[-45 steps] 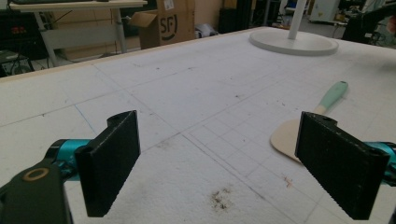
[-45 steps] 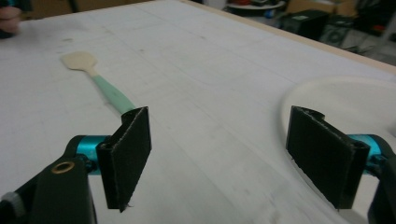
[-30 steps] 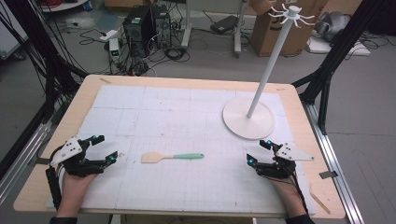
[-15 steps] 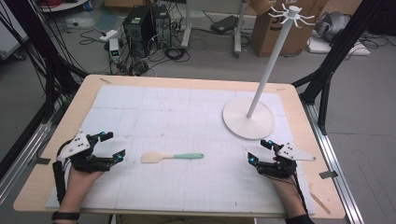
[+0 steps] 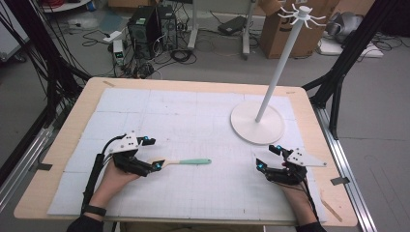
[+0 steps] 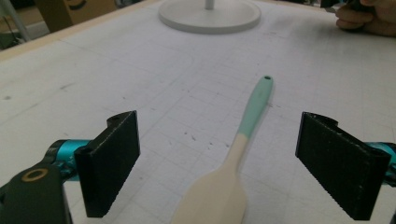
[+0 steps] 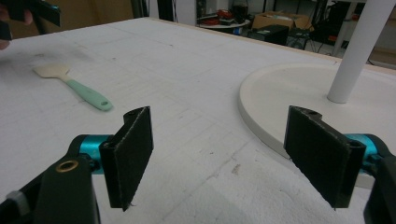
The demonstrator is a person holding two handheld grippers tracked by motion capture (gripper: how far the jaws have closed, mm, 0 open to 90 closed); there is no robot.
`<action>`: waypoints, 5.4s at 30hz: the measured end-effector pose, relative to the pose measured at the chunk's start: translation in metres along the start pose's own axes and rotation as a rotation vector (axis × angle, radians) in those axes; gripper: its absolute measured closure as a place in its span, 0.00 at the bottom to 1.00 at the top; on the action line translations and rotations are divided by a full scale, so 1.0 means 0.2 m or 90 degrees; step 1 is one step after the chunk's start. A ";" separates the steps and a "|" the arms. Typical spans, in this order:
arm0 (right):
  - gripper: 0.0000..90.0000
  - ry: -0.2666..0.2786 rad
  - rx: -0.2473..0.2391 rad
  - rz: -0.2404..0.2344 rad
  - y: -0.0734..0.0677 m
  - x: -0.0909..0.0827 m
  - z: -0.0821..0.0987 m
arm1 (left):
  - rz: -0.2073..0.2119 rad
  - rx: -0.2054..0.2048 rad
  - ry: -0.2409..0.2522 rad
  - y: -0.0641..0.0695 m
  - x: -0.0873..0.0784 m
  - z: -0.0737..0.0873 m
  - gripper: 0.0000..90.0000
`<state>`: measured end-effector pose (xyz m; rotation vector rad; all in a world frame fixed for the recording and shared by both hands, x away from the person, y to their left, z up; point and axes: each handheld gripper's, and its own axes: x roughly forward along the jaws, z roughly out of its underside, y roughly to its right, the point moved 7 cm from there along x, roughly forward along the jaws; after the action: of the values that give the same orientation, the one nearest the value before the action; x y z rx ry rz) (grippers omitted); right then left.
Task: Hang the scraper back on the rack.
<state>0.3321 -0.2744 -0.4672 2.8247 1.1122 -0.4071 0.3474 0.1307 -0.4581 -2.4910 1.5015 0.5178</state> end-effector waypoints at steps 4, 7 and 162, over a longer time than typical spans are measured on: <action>0.26 0.000 -0.001 -0.001 0.00 0.00 0.00 | 0.021 -0.003 -0.035 0.03 0.08 0.02 0.17; 0.26 0.000 0.000 -0.002 0.00 0.00 0.00 | 0.044 0.009 -0.057 0.06 0.15 0.00 0.19; 0.29 0.007 0.014 -0.001 0.01 0.00 0.00 | 0.071 0.046 0.026 0.00 0.51 -1.87 0.90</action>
<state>0.3335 -0.2764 -0.4667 2.8485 1.1196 -0.4072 0.4650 -0.0773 -0.1531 -2.3881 1.6522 0.4243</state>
